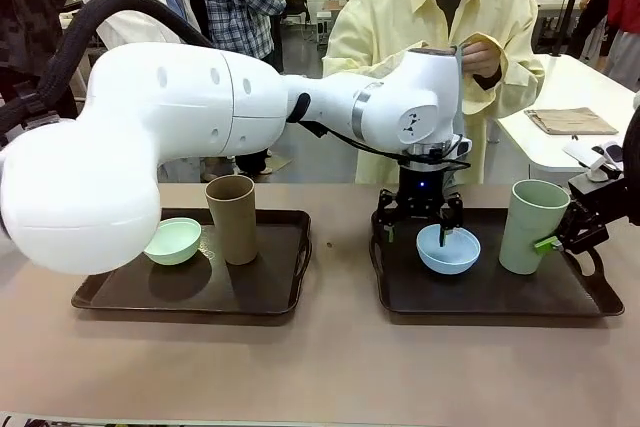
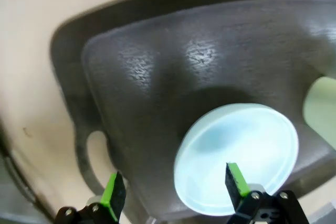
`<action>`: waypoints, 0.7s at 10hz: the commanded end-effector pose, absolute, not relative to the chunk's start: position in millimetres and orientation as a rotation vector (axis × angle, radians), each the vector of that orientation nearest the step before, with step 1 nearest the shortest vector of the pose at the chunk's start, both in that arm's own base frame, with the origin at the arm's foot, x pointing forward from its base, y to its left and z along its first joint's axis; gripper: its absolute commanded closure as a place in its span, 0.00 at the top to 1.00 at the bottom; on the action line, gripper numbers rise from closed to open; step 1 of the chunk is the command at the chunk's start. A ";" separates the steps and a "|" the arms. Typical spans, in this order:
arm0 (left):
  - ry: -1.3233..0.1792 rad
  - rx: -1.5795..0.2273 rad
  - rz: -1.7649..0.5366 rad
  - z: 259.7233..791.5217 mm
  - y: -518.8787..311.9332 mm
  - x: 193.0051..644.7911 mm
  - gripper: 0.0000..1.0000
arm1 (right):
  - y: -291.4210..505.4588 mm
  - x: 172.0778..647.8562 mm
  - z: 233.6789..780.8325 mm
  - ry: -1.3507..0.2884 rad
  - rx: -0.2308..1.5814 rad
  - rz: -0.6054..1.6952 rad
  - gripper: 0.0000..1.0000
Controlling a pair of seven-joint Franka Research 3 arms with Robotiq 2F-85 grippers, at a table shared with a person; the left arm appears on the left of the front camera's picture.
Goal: Set up a tray with a mat and arrange the tableware.
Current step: Pick up the Picnic Bowl and Reusable plastic cup from the Handle tray in front of the human's position and hold them in the air.
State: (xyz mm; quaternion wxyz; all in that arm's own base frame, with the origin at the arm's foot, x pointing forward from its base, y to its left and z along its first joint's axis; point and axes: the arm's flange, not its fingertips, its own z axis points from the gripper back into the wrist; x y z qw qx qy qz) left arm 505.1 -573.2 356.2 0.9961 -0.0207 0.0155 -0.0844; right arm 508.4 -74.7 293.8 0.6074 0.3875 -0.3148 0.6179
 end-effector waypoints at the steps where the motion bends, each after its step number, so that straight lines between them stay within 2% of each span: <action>1: -0.036 0.028 -0.123 359.8 -587.8 513.5 1.00 | -70.3 509.4 286.9 -0.759 0.885 1.441 1.00; 4: -0.053 0.011 -0.140 354.7 -588.9 516.1 1.00 | -68.4 509.6 285.8 -0.765 0.891 1.445 1.00; 5: -0.059 -0.001 -0.148 354.6 -589.0 516.6 0.67 | -68.9 509.9 285.7 -0.767 0.891 1.446 1.00; 6: -0.060 -0.007 -0.156 354.3 -588.5 517.9 0.43 | -68.8 510.2 284.9 -0.764 0.892 1.459 0.93; 7: -0.060 -0.007 -0.156 353.8 -588.4 518.8 0.10 | -69.0 510.6 284.5 -0.764 0.895 1.461 0.41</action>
